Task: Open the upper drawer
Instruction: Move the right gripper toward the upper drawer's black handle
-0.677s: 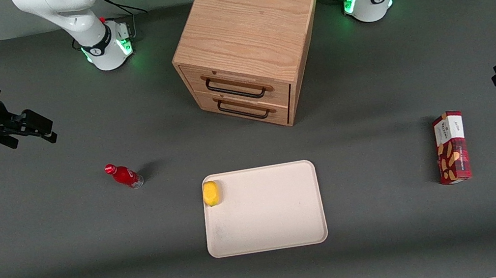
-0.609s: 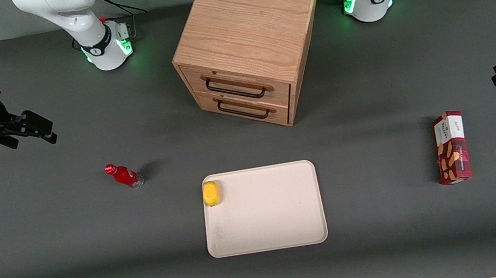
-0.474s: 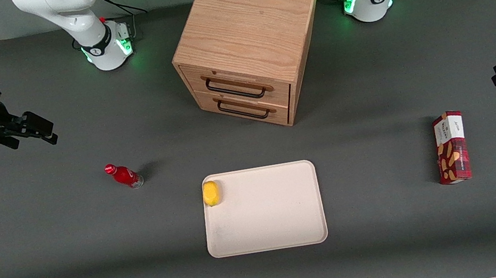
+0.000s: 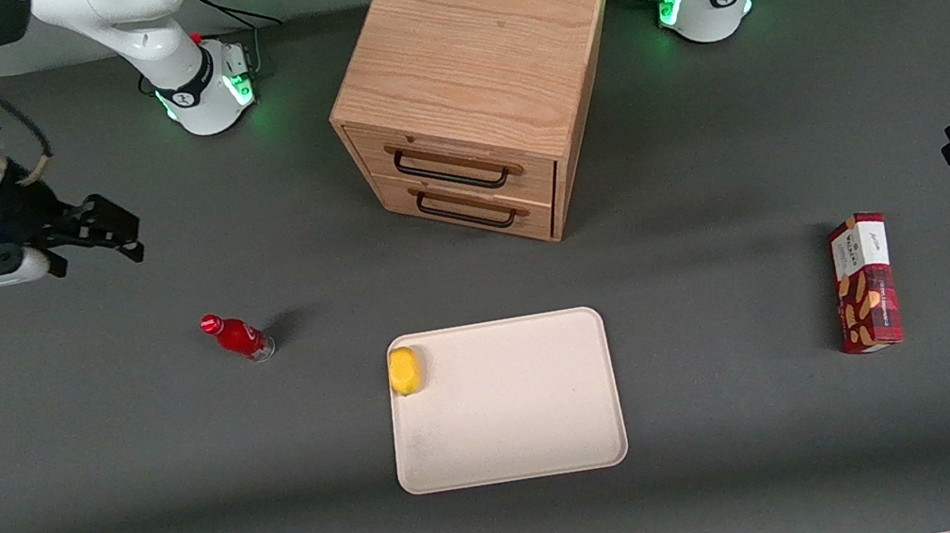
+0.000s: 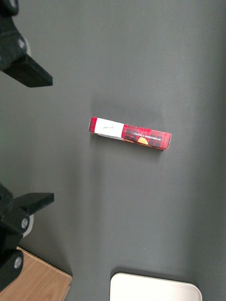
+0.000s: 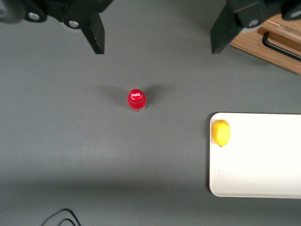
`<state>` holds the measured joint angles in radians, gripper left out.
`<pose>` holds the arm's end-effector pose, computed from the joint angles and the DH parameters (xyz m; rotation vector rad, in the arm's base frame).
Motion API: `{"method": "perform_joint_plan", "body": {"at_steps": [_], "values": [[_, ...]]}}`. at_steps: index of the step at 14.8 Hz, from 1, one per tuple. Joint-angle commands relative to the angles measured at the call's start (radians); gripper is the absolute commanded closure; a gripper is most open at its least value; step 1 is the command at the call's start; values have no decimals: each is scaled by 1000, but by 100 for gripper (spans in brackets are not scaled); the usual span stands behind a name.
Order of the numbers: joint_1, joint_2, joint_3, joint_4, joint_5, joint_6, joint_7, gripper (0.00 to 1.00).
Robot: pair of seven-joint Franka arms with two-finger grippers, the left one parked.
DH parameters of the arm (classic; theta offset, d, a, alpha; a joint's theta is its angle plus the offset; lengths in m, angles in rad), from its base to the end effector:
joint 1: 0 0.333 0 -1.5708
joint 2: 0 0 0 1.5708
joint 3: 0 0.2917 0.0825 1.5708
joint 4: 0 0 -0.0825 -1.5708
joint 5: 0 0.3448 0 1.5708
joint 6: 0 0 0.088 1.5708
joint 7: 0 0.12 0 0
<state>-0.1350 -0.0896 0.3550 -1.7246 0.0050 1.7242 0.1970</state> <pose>0.4914 0.1175 0.5765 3.1301 0.0351 0.1366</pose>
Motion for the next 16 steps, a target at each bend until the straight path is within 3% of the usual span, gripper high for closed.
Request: {"method": "perform_joint_plan", "body": {"at_steps": [1, 7, 9, 13, 16], "values": [[9, 37, 53, 37, -28, 4, 21, 0], [51, 177, 183, 129, -22, 26, -48, 0], [87, 221, 193, 167, -23, 25, -201, 0], [112, 327, 203, 224, -17, 18, -289, 0], [193, 437, 208, 318, -28, 15, -425, 0]]}}
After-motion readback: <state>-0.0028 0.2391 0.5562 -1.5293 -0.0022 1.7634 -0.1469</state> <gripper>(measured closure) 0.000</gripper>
